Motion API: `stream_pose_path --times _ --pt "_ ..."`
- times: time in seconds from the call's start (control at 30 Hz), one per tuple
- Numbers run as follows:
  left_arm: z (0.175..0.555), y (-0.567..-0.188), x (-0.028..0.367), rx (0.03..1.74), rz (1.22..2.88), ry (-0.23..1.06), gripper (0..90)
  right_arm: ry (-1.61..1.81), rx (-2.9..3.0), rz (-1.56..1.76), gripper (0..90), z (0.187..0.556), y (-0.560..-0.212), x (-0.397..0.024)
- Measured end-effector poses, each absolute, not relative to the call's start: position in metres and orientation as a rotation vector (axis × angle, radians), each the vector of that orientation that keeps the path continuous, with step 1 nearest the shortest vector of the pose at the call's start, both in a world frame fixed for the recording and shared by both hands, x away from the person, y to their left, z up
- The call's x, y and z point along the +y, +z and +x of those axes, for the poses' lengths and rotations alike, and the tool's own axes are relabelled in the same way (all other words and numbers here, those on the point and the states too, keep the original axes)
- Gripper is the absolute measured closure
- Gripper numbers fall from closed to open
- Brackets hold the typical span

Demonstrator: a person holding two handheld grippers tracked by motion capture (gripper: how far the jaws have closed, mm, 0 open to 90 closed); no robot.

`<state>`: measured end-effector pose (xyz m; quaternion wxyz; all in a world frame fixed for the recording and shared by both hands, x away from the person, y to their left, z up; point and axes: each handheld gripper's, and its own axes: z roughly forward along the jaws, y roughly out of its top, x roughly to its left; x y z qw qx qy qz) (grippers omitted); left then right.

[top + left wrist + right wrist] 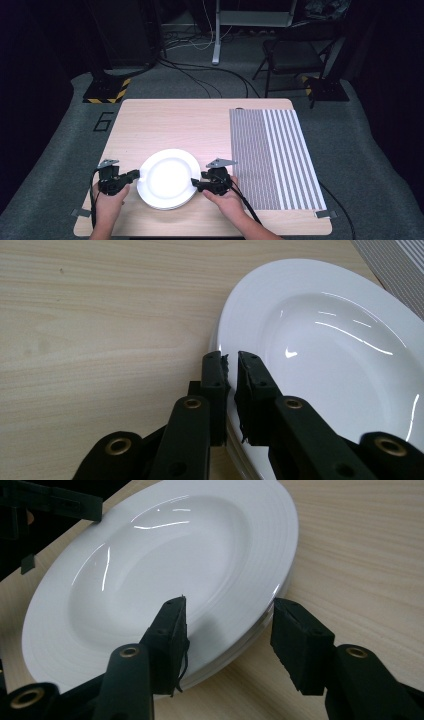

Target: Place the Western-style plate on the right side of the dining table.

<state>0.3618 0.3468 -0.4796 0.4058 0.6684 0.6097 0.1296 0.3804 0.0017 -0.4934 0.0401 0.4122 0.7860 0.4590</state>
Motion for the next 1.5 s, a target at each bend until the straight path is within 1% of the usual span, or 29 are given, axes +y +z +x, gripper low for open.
stream_pose_path --times 0.2,0.87,1.07,1.17,1.4,1.5 --pt "0.362 -0.48 0.348 1.539 1.677 0.312 82.4 1.421 2.424 1.285 46.6 0.38 -0.495 0.004" --pt "0.363 -0.481 0.34 1.518 1.72 0.301 83.1 1.452 2.389 1.328 48.2 0.38 -0.485 -0.003" --pt "0.364 -0.482 0.336 1.515 1.726 0.287 82.5 1.47 2.359 1.347 49.6 0.383 -0.481 -0.009" --pt "0.364 -0.483 0.336 1.519 1.718 0.28 82.1 1.483 2.366 1.366 52.4 0.385 -0.483 -0.01" --pt "0.363 -0.483 0.336 1.516 1.716 0.284 82.1 1.504 2.41 1.426 53.2 0.388 -0.489 -0.008" --pt "0.363 -0.483 0.335 1.516 1.719 0.291 82.1 1.515 2.421 1.443 55.7 0.388 -0.491 -0.005"
